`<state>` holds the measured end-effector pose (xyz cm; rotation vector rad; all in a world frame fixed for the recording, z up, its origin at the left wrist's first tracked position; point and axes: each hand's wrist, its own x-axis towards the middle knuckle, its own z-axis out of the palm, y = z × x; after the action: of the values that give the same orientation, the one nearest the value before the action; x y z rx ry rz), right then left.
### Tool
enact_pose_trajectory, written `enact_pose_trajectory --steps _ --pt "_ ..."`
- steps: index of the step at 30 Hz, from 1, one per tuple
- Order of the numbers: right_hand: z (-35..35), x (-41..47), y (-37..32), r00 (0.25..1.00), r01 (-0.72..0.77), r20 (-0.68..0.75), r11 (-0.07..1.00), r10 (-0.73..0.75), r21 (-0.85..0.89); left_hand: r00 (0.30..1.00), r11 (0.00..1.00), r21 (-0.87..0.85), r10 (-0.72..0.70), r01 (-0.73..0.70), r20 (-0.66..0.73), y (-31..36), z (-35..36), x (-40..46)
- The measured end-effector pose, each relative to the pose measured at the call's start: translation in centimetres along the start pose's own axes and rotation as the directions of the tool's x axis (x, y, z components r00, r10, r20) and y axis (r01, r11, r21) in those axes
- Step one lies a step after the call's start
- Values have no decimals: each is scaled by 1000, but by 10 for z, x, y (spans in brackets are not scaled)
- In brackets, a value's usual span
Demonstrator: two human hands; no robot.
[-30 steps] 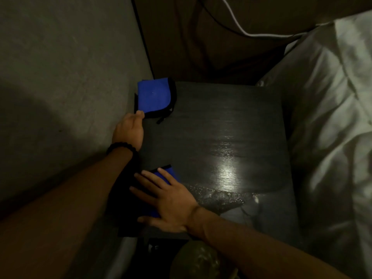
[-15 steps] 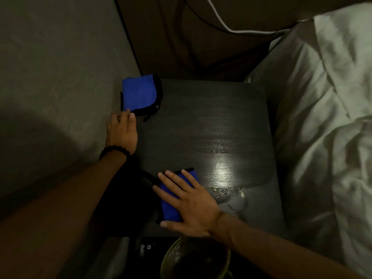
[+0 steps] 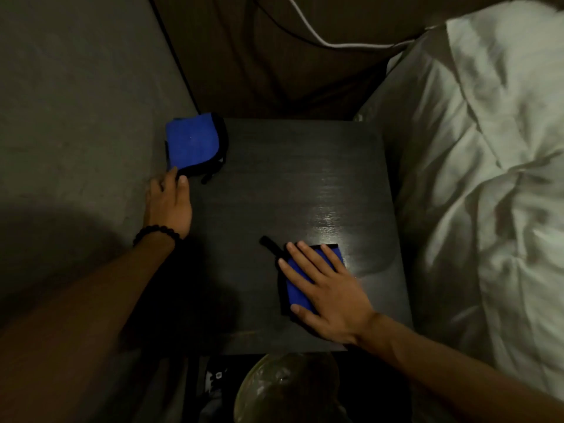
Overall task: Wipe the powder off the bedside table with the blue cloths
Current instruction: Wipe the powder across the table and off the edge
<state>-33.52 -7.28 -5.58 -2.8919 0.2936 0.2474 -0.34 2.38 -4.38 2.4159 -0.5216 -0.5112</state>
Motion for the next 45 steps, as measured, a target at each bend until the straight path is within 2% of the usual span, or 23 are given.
enact_pose_trajectory --steps 6,15,22,35,45 --pt "-1 -23 25 995 -99 3 995 99 -22 1000 999 30 16 -16 3 -3 -5 3" --pt "2 -48 49 984 -179 -24 983 178 -43 999 999 -19 37 -37 -16 -7 -15 3" --pt "1 -57 49 960 -277 -38 961 276 -27 998 999 0 35 -35 46 -4 -12 -4" --pt "6 -76 24 840 -525 -105 846 533 92 995 999 36 4 -7 99 4 -7 -10" --pt "21 -89 -2 800 -586 -93 805 593 90 998 1000 7 -22 22 52 11 -5 -11"
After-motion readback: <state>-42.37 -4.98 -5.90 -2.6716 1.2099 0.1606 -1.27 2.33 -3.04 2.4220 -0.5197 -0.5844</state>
